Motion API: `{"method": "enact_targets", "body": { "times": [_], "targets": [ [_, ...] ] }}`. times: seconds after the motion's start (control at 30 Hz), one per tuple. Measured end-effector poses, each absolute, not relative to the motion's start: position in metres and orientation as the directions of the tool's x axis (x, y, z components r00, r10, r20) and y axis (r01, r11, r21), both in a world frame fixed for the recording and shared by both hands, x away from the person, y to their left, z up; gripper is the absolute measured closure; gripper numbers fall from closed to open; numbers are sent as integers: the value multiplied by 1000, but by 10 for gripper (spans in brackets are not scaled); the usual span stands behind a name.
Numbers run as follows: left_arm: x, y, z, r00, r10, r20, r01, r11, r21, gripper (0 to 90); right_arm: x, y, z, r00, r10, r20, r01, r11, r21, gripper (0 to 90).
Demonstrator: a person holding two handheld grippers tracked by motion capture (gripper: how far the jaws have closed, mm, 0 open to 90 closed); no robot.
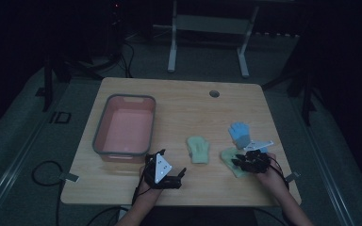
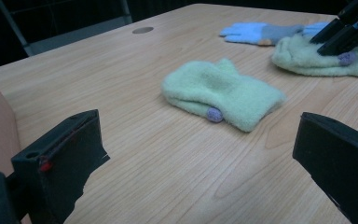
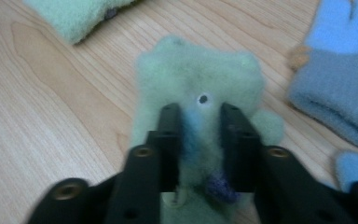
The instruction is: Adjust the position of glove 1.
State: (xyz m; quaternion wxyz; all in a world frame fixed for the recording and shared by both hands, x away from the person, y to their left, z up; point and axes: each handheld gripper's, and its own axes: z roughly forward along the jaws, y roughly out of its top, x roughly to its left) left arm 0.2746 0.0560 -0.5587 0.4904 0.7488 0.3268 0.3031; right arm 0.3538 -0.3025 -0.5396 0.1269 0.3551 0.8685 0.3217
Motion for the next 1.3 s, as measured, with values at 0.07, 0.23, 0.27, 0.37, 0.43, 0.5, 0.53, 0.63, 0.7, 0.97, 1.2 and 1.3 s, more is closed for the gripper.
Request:
{"method": "enact_targets", "body": {
  "times": [0.07,0.23,0.27,0.37,0.43,0.5,0.53,0.63,0.7,0.97,1.2,1.3],
  "targets": [
    [275,56,-559,601,788,134,193,-305,933,18,353,-301,-540,-701,713,14,548,526,650,799],
    [275,56,-559,599,790,132,193,-302,934,18,348,-296,-531,-652,758,21,576,478,663,836],
    [275,56,-559,598,791,131,193,-300,934,18,347,-295,-526,-639,769,28,579,456,676,836],
    [275,56,-559,598,791,131,193,-301,934,18,343,-290,-506,-600,799,45,577,392,717,836],
    [275,56,-559,597,791,132,193,-301,934,18,341,-286,-493,-579,814,49,575,365,732,836],
    [275,56,-559,598,791,130,193,-300,934,18,339,-281,-480,-539,841,35,569,334,752,836],
    [275,56,-559,598,791,130,194,-299,934,17,339,-279,-473,-516,856,33,570,315,759,836],
    [275,56,-559,598,791,130,192,-299,935,18,339,-273,-462,-465,885,21,571,282,771,836],
    [275,56,-559,598,791,130,192,-300,934,18,341,-269,-457,-430,903,21,578,257,775,836],
    [275,56,-559,601,789,129,192,-299,935,18,346,-251,-450,-318,948,10,580,186,793,837],
    [275,57,-559,601,790,122,198,-295,935,18,353,-238,-472,-262,965,8,610,159,777,835],
    [276,58,-558,602,789,121,196,-294,935,18,357,-233,-486,-251,968,4,629,160,761,835]
  ]
}}
